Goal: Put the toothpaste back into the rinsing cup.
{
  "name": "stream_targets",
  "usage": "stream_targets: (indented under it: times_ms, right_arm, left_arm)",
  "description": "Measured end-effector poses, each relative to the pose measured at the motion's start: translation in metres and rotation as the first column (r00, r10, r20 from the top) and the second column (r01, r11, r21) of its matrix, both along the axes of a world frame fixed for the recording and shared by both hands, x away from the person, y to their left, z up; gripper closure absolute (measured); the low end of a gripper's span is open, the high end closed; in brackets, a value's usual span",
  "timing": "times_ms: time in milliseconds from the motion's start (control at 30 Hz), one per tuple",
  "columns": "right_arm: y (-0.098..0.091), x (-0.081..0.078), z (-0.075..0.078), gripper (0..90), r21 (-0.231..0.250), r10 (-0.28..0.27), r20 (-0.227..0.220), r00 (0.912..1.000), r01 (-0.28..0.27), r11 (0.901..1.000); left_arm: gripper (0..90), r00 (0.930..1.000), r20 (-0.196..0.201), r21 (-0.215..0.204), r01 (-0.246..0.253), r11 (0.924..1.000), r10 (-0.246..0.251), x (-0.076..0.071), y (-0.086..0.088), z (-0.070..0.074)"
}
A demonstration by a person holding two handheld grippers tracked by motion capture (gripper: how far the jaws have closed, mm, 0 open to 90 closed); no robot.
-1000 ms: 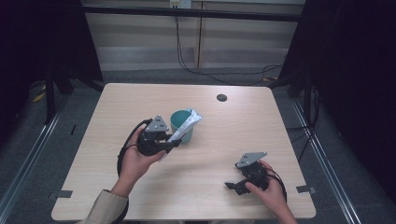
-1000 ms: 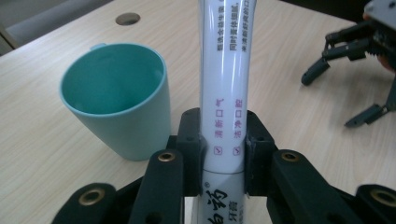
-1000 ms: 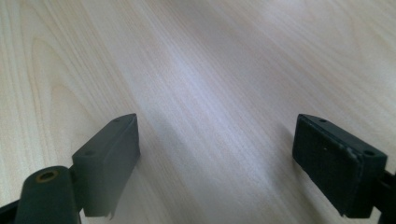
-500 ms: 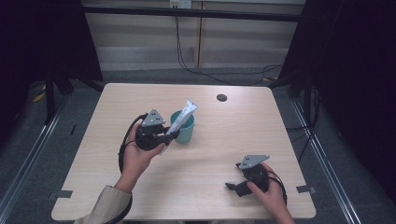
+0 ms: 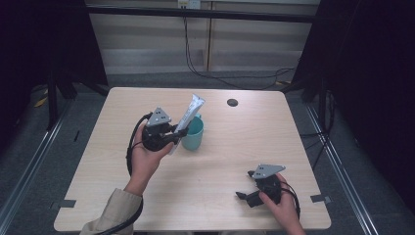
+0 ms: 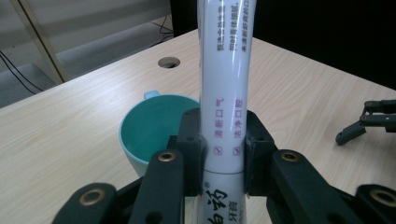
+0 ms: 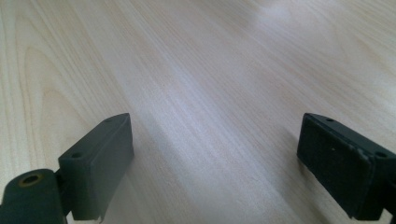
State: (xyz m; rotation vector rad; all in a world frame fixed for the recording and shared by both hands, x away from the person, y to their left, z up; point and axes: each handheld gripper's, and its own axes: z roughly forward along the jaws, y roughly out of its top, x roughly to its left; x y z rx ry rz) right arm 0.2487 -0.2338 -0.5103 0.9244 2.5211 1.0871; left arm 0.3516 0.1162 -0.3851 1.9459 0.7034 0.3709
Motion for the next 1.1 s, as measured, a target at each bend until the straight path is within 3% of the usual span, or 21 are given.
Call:
stream_targets:
  times_ms: [67,300,1100]
  right_arm:
    - [0.0,0.0,0.0,10.2,0.0,0.0,0.0,1.0,0.0,1.0]
    - [0.0,0.0,0.0,10.3,0.001,-0.002,0.001,1.0,0.002,1.0]
    - [0.0,0.0,0.0,10.3,0.0,-0.002,0.002,1.0,0.002,1.0]
  left_arm:
    - [73.7,0.9999,0.014,0.004,-0.009,1.0,0.009,0.001,-0.001,0.001]
    - [73.7,0.9997,0.008,-0.028,-0.022,0.9994,0.022,0.007,-0.002,0.004]
    - [73.7,0.9983,0.021,-0.058,-0.052,0.997,0.054,0.033,-0.013,0.009]
